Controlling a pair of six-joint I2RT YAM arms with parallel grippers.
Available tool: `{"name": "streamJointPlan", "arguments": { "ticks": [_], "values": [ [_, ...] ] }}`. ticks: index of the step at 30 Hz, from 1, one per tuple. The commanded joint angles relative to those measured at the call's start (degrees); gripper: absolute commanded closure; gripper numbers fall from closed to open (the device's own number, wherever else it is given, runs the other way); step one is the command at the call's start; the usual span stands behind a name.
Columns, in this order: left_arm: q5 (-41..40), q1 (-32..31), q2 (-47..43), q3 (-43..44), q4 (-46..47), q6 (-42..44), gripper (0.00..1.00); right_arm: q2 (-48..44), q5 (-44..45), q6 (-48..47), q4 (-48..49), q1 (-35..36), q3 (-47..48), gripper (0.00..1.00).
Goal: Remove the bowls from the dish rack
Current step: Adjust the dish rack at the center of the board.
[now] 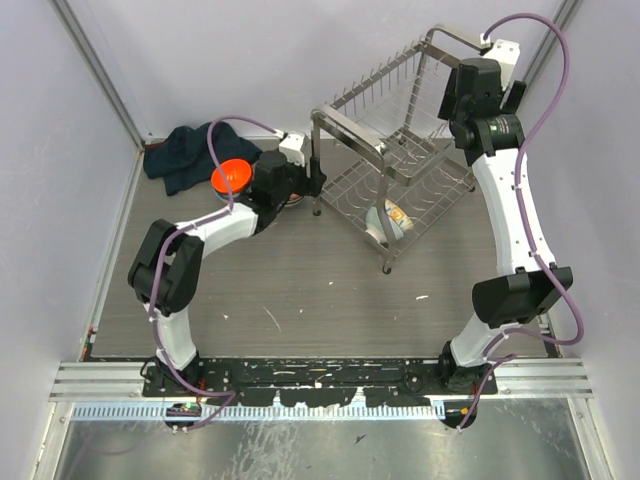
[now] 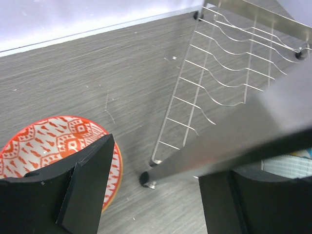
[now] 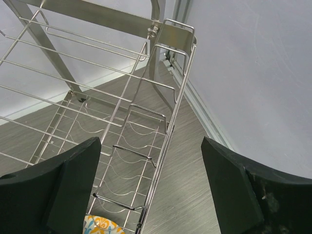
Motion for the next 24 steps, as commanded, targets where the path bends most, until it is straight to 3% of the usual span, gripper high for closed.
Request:
{"name": "streamJointPlan", "arguments": {
  "ticks": [1, 24],
  "values": [
    [1.8, 2.0, 2.9, 4.6, -1.9, -0.7, 0.26, -5.1, 1.3, -0.4, -1.4, -0.1, -1.0, 0.10],
    [2.5, 4.9, 11.3, 19.8, -9.1, -0.6, 0.27, -7.8, -1.6, 0.2, -0.5, 0.0, -2.6, 0.10]
  ]
}}
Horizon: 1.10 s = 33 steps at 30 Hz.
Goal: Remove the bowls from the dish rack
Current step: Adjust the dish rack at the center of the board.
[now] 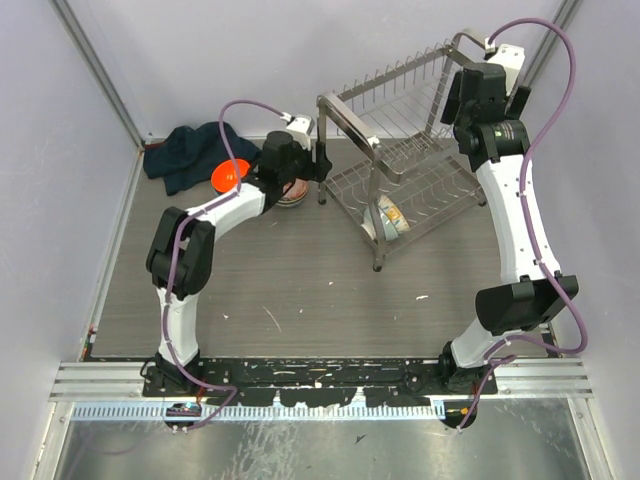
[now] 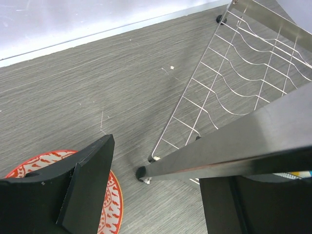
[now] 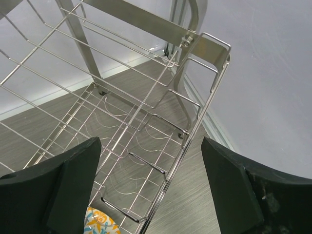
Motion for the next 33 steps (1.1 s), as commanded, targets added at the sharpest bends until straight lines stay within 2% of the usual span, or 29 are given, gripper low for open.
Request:
{"name": "streamJointPlan", "arguments": {
  "ticks": [1, 33],
  "values": [
    [-1.8, 2.5, 2.0, 4.6, -0.8, -0.3, 0.27, -4.7, -1.3, -0.2, -0.1, 0.4, 0.7, 0.10],
    [-1.7, 5.2, 16.6, 29.6, -11.3, 0.5, 0.25, -6.4, 0.2, -1.5, 3.0, 4.4, 0.6, 0.10]
  ]
}}
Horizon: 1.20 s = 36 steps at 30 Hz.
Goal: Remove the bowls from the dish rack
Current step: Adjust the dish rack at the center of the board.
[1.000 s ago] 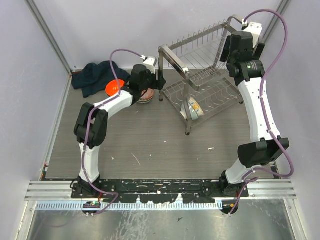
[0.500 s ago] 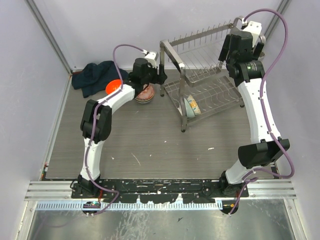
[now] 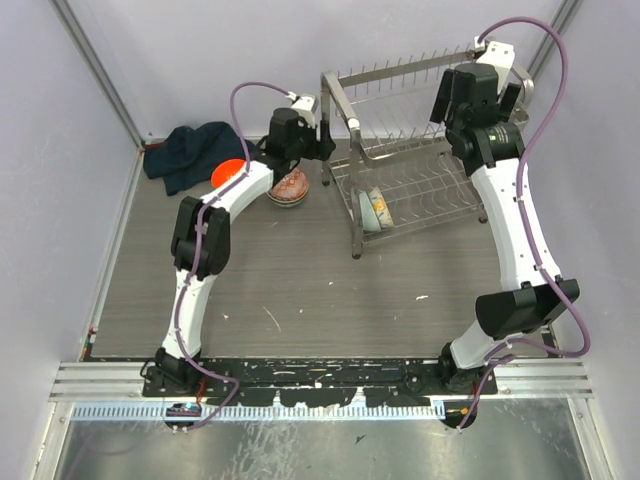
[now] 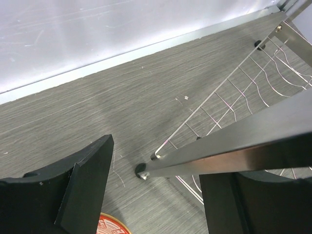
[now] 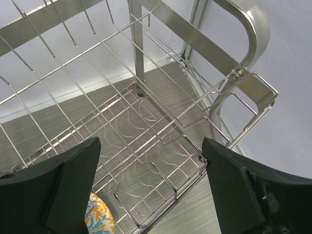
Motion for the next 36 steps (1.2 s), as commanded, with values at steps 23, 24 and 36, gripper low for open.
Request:
{"name": "streamJointPlan", "arguments": {
  "ticks": [23, 24, 36],
  "values": [
    [-4.9, 2.5, -16.7, -17.7, 10.2, -0.3, 0.23, -11.4, 3.7, -3.2, 5.0, 4.0, -0.6, 0.10],
    [-5.2, 2.5, -17.7, -18.6, 10.4, -0.3, 0.23, -12.3, 3.7, -3.4, 5.7, 4.4, -1.4, 0.10],
    [-10.4, 2.3, -38.7, -39.0, 13.6, -6.2, 0.23, -25.3, 12.0, -6.9, 9.6, 22.3, -14.7, 0.15]
  ]
}}
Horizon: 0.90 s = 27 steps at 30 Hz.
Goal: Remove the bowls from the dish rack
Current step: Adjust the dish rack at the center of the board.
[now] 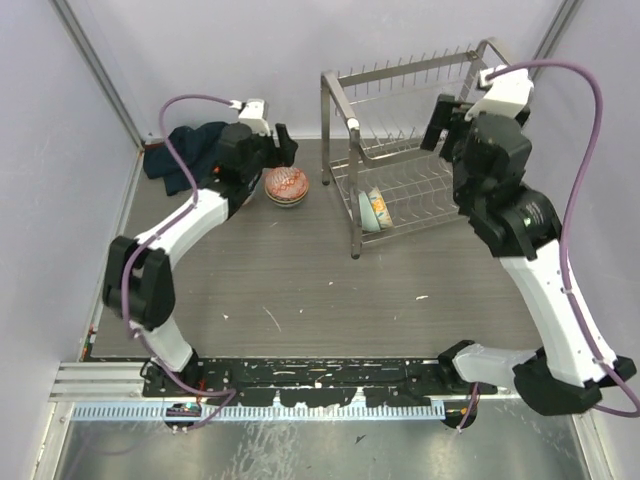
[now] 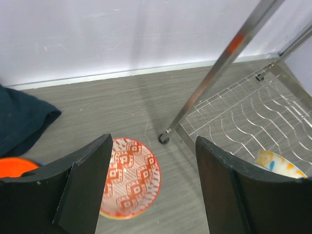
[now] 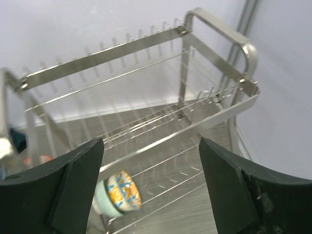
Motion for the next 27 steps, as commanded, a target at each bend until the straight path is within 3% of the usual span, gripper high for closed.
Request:
{"name": "streamJointPlan", "arguments": {
  "ticks": [1, 8, 12, 18, 27],
  "values": [
    [-1.8, -0.2, -11.8, -9.5, 5.5, -4.7, 0.23, -5.0, 8.2, -2.2, 3.8, 9.2, -6.0, 0.15],
    [-0.4, -6.1, -25.0, -22.5, 9.4, -4.9, 0.24, -10.9, 14.5, 2.6, 0.2, 19.3, -17.3, 0.16],
    [0.0, -12.2, -28.2, -27.0, 11.5, -3.1, 0.23, -14.7, 12.9, 6.0, -0.8, 21.6, -23.9, 0.16],
    [-0.2, -18.9, -26.2, -28.1, 12.5, 0.3, 0.22, -21.3, 10.4, 6.4, 5.6, 21.8, -38.3, 0.15],
    [2.6, -20.0, -15.0, -20.9, 14.5, 1.9, 0.21, -26.7, 8.4, 3.0, 15.1, 19.5, -51.0, 0.15]
  ]
}}
